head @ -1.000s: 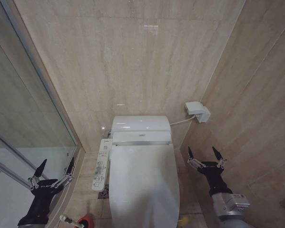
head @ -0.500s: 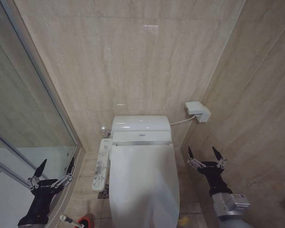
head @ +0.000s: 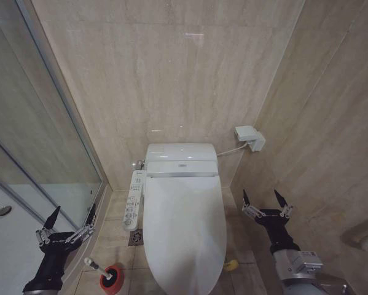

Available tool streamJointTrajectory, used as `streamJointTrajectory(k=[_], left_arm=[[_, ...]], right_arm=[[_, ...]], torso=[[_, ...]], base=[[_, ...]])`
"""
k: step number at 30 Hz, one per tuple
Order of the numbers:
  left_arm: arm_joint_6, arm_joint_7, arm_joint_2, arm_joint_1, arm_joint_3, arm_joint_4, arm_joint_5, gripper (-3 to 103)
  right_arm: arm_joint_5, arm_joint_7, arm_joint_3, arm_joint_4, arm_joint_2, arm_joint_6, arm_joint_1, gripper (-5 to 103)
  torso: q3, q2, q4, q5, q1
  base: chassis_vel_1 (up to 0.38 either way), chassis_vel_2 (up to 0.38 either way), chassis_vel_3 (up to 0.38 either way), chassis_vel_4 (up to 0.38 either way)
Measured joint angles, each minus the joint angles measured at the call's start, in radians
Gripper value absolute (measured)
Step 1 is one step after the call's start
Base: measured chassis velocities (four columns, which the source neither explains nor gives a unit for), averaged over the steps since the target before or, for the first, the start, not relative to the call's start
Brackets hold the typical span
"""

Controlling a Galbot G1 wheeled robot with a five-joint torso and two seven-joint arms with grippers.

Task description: Open the toilet lid, clean the toilet bowl with a toilet brush, close the toilet lid, and flush.

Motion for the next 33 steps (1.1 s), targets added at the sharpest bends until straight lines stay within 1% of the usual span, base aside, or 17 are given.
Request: streamJointTrajectory(k=[8,13,14,18,20,21,29,33], left_arm=[[0.000,0.000,0.000,0.000,0.000,0.000,0.000,100],[0.000,0.000,0.000,0.000,0.000,0.000,0.000,100],[0.000,0.000,0.000,0.000,0.000,0.000,0.000,100],[0.000,0.000,0.000,0.000,0.000,0.000,0.000,100],[0.000,0.000,0.000,0.000,0.000,0.000,0.000,100],[0.000,0.000,0.000,0.000,0.000,0.000,0.000,100],[0.000,0.000,0.000,0.000,0.000,0.000,0.000,100],[0.000,0.000,0.000,0.000,0.000,0.000,0.000,100]], right_arm=[[0.000,0.000,0.000,0.000,0.000,0.000,0.001,100],[0.000,0.000,0.000,0.000,0.000,0.000,0.000,100],[0.000,0.000,0.000,0.000,0.000,0.000,0.000,100],[0.000,0.000,0.000,0.000,0.000,0.000,0.000,100],[0.000,0.000,0.000,0.000,0.000,0.000,0.000,100],[0.000,0.000,0.000,0.000,0.000,0.000,0.000,100],[0.000,0.000,0.000,0.000,0.000,0.000,0.001,100],[0.000,0.000,0.000,0.000,0.000,0.000,0.000,100]], torso=[[0.001,0.000,0.0003,-0.0001,0.001],[0.000,0.000,0.0002,0.0002,0.001],[0.000,0.000,-0.0001,0.0000,0.000],[0.000,0.000,0.0004,-0.0002,0.000],[0.000,0.000,0.0005,-0.0003,0.000],[0.000,0.000,0.0001,-0.0002,0.000],[0.001,0.000,0.0001,0.0000,0.001],[0.000,0.000,0.0004,-0.0001,0.001]], base=[[0.003,0.002,-0.008,0.000],[0.146,-0.043,-0.149,0.038],[0.191,-0.074,-0.194,0.074],[0.187,-0.039,-0.148,0.049],[0.040,-0.046,-0.079,0.020],[0.000,0.000,0.000,0.000],[-0.043,-0.005,0.031,-0.006],[0.078,-0.064,-0.095,0.081]])
